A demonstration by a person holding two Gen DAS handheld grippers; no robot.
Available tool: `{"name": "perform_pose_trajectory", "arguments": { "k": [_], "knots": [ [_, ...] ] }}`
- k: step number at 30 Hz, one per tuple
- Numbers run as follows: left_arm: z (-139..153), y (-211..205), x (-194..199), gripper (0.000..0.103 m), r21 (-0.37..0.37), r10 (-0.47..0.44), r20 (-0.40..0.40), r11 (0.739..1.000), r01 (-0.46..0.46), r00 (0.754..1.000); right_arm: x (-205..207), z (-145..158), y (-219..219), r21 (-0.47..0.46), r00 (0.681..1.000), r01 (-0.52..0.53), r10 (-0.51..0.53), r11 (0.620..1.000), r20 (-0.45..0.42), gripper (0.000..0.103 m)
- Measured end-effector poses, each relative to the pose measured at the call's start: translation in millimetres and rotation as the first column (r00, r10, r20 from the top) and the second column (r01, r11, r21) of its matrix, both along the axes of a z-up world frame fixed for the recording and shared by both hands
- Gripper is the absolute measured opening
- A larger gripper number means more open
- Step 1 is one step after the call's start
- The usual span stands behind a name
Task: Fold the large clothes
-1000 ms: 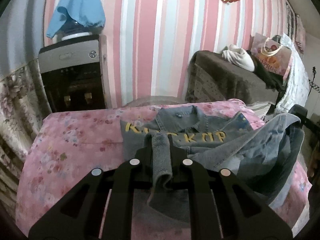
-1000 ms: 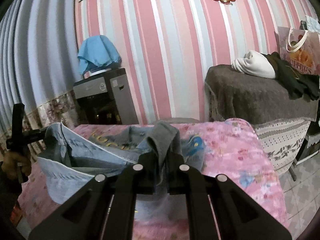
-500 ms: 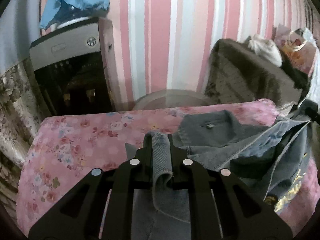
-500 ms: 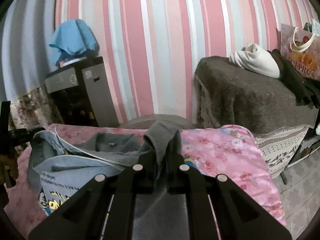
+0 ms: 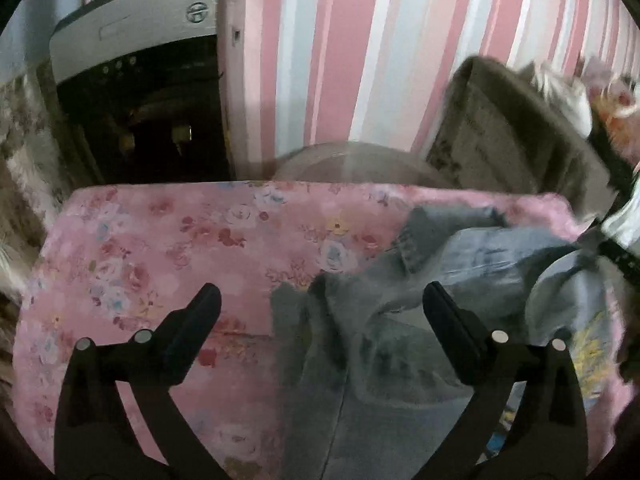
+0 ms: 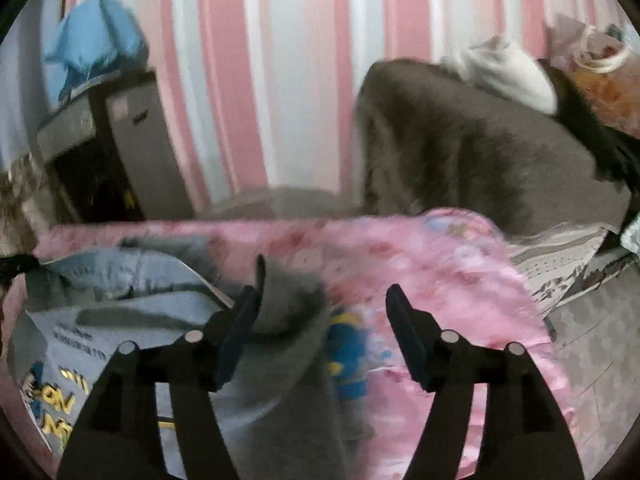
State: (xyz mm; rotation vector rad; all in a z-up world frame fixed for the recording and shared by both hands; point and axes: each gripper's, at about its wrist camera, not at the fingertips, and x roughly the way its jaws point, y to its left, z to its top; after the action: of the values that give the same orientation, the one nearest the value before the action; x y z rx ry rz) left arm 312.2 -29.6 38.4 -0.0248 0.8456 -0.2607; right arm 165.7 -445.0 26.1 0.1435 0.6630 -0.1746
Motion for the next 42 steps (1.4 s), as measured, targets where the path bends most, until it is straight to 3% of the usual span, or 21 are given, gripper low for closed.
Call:
{"name": "perform_pose_trajectory", "arguments": {
  "k": [2,7,22,24,27,33,35,40,42],
  "knots": [
    [10.3,4.5,-8.1,0.100,0.026,0.007,0.034,1.000,-0.008,0.999,-9.8,10.0,-4.5,0.024,1.000,-0.008,0.007,1.000,0.017,0.067],
    [14.3,-10.8,-37.2,0.100,0.136,-0.065,0.074,0.989,0.054,0.995,-23.5,23.2,14.5,-0.041,0.996,-0.087,0.088,0.995,0.017,0.069],
    [6.3,1.9,-82.5,0.100,0.077,-0.035,0.058,0.997,0.030,0.998,-57.0,21.2,38.5,-0.016,0.989,-0.147,0.148,0.989,0.009,0.070],
    [11.1,5.3,-92.7,0.100,0.065,-0.046,0.078,0.997,0.041,0.996,-64.0,22.4,38.3,-0.026,0.989,-0.150,0.150,0.988,0.007,0.075],
    [11.0,1.3,-99.6,0.100,0.120,-0.081,0.095,0.990,0.069,0.992,-70.8,23.8,36.0,-0.040,0.989,-0.151,0.151,0.988,0.005,0.077],
    [1.0,-18.3,-80.1,0.100,0.128,-0.140,0.058,0.983,0.132,0.988,-51.5,17.2,28.5,-0.013,0.988,-0.153,0.152,0.988,-0.038,0.077],
    [-2.0,-26.4,-67.4,0.100,0.135,-0.139,0.042,0.982,0.132,0.989,-37.5,11.5,34.9,-0.044,0.984,-0.165,0.162,0.985,-0.069,0.079],
    [-18.7,-55.2,-21.8,0.100,0.113,-0.142,-0.079,0.982,0.151,0.987,9.4,-5.4,41.0,-0.075,0.974,-0.172,0.159,0.982,-0.159,0.082],
    [-26.7,-65.1,-7.3,0.100,0.138,-0.133,-0.107,0.979,0.147,0.985,31.3,-13.4,41.5,-0.093,0.970,-0.165,0.144,0.982,-0.196,0.082]
  ]
}}
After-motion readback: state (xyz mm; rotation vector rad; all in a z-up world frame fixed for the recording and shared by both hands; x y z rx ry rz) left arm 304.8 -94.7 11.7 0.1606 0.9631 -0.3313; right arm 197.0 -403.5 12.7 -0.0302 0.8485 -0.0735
